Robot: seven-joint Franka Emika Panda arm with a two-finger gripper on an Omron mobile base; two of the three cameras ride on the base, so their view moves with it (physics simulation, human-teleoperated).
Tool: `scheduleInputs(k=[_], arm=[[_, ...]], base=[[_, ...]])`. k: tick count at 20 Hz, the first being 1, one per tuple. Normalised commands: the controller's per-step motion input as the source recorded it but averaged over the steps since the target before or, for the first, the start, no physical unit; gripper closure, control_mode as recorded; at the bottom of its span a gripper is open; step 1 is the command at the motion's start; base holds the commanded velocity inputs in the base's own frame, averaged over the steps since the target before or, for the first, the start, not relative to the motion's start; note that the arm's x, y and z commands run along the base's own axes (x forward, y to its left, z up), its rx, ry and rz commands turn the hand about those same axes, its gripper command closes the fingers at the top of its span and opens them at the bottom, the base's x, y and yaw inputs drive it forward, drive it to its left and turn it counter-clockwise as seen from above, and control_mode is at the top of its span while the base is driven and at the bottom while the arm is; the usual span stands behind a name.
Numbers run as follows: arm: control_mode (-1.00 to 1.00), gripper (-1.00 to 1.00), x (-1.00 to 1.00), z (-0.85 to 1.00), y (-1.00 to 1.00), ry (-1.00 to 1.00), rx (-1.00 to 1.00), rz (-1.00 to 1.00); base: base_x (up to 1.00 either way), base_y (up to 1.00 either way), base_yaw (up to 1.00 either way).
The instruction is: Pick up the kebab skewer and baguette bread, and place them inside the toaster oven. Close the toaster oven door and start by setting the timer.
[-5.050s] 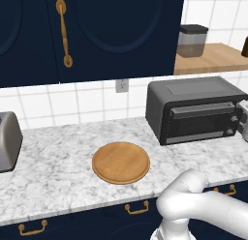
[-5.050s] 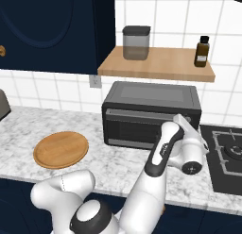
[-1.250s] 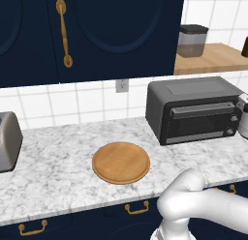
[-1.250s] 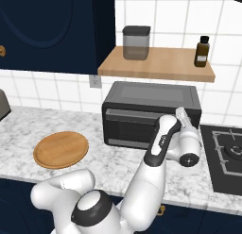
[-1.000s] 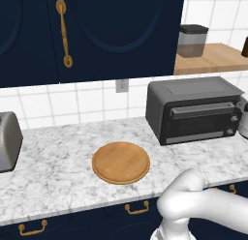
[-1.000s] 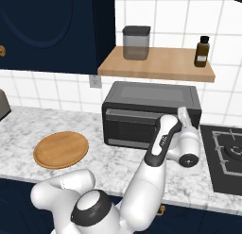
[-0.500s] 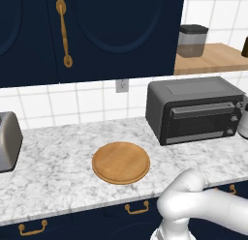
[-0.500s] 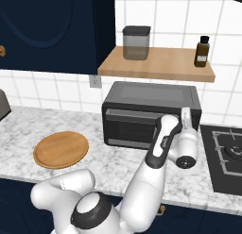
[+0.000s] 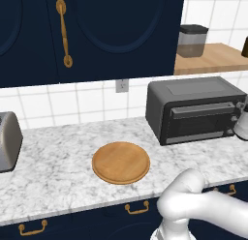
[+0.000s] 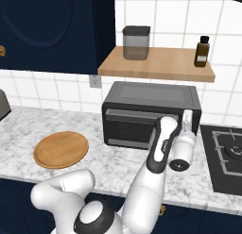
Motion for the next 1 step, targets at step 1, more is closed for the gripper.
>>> scheduleInputs(k=[1], arm=[[-1.0,1.0,-0.27,-0.22,0.0,-0.04,0.11,-0.11]], base=[[0.0,0.0,0.0]])
